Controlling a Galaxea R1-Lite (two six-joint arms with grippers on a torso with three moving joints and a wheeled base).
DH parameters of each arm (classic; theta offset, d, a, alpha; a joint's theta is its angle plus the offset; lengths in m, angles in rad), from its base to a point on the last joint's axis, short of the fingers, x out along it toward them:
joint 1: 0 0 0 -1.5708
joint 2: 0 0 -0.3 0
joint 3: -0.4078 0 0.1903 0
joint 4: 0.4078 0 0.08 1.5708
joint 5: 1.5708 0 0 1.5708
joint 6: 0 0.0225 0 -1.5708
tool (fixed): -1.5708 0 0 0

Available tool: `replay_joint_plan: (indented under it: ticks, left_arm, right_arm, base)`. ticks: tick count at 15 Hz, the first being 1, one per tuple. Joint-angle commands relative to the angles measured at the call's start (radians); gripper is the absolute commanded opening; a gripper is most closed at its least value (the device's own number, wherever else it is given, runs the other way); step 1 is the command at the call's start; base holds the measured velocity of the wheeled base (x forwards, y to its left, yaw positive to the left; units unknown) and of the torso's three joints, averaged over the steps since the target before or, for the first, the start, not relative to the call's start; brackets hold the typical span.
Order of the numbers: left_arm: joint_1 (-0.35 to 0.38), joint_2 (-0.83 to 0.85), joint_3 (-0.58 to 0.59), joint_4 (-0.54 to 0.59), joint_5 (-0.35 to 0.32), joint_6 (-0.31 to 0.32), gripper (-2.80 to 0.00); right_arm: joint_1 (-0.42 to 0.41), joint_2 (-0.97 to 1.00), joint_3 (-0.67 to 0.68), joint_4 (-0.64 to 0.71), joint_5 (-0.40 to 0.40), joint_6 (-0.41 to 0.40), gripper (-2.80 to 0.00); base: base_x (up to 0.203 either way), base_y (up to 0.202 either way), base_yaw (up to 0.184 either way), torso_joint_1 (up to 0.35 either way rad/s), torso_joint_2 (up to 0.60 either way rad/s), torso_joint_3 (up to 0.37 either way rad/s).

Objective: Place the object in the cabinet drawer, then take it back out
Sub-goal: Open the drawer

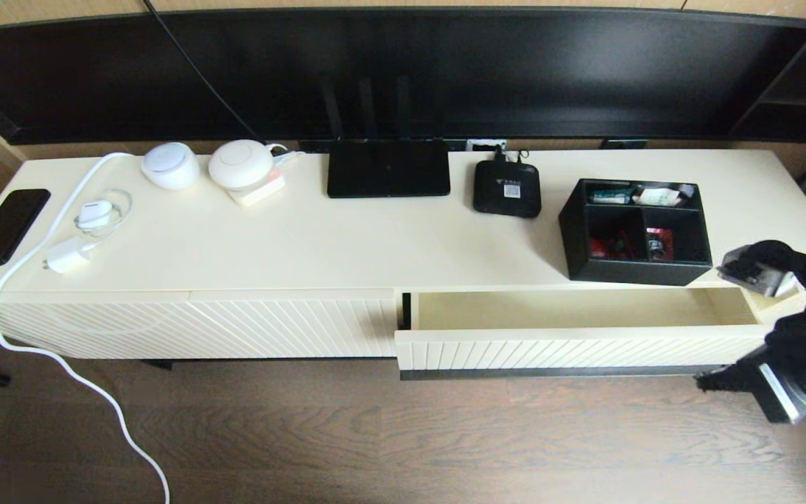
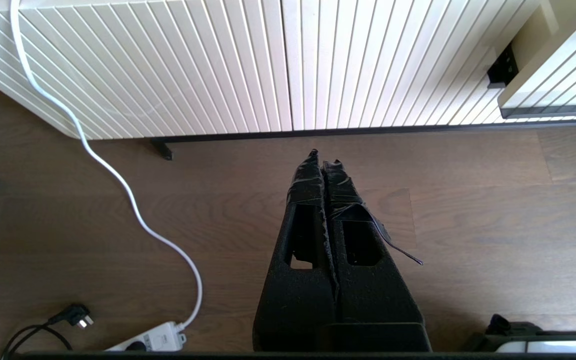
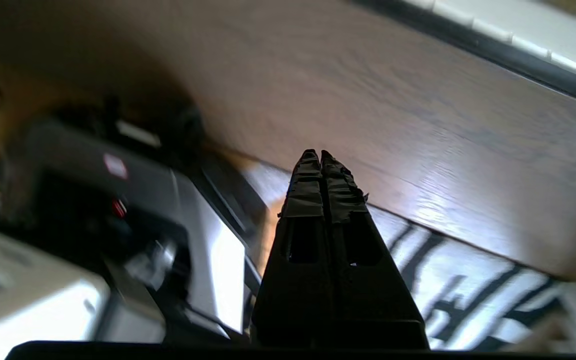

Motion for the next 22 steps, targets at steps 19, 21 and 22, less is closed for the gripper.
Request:
replay_joint_plan:
  ticks: [19,21,22]
  left_arm:
    - [0.0,0.002,0.0,0.0,0.0,0.0,-2.8]
    - [0.0,0.002,-0.001,0.0,0.0,0.0,-2.8]
    - [0.0,0.002,0.0,0.0,0.0,0.0,-2.8]
  right_arm:
    - [0.087,0.27,-0.104,-0.306,-0.181,0.177,-2.8]
    - [0.086,0.309,-0.105,-0.311,-0.224,0.179,-2.8]
    - [0.086,0.321,-0.101,-0.33,-0.235,0.179,-2.8]
  base:
    - [0.0,0.0,0.0,0.0,0.0,0.0]
    - [0.0,0.0,0.0,0.0,0.0,0.0]
    - [0.0,0.0,0.0,0.0,0.0,0.0]
